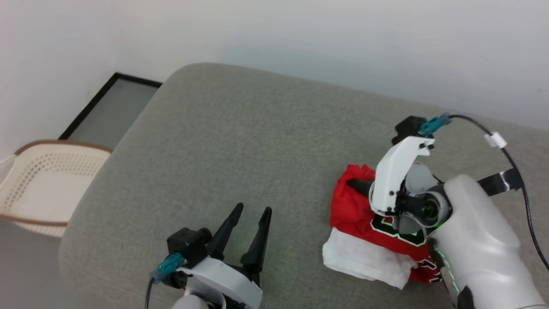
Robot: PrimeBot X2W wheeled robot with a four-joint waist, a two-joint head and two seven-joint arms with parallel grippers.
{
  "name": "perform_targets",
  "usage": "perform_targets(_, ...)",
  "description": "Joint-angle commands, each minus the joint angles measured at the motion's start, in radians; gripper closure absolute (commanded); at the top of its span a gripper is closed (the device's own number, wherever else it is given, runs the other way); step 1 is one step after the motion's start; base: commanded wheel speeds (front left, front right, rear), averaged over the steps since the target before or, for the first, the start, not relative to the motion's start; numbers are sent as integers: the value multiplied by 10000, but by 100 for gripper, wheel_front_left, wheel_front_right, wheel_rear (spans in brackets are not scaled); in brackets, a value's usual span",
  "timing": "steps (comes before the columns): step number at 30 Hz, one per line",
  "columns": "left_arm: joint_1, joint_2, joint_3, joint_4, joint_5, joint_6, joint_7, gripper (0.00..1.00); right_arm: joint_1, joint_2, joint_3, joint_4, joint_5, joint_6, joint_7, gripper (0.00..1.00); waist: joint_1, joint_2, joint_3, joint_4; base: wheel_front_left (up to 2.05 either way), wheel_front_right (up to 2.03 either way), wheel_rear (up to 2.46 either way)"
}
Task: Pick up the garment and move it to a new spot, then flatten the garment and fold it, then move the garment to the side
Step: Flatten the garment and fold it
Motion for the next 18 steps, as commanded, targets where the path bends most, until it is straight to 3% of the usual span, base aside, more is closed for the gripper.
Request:
perform_targets(1,-111,-31,-16,23,-42,-28,4,0,-173,7,73,45,-96,-3,-109,100,0,-1,219,220,0,0,0)
perform_targets(11,-310,-209,-109,104,-139,-28,4,0,-447,7,1093,1713,-738,-3,-890,100,0,-1,423,412,0,0,0)
perform_targets(18,-374,-233,-135,208,-170,-28,4,0,-805,6,2115,2159,-1267,-3,-917,100,0,-1,397,368,0,0,0)
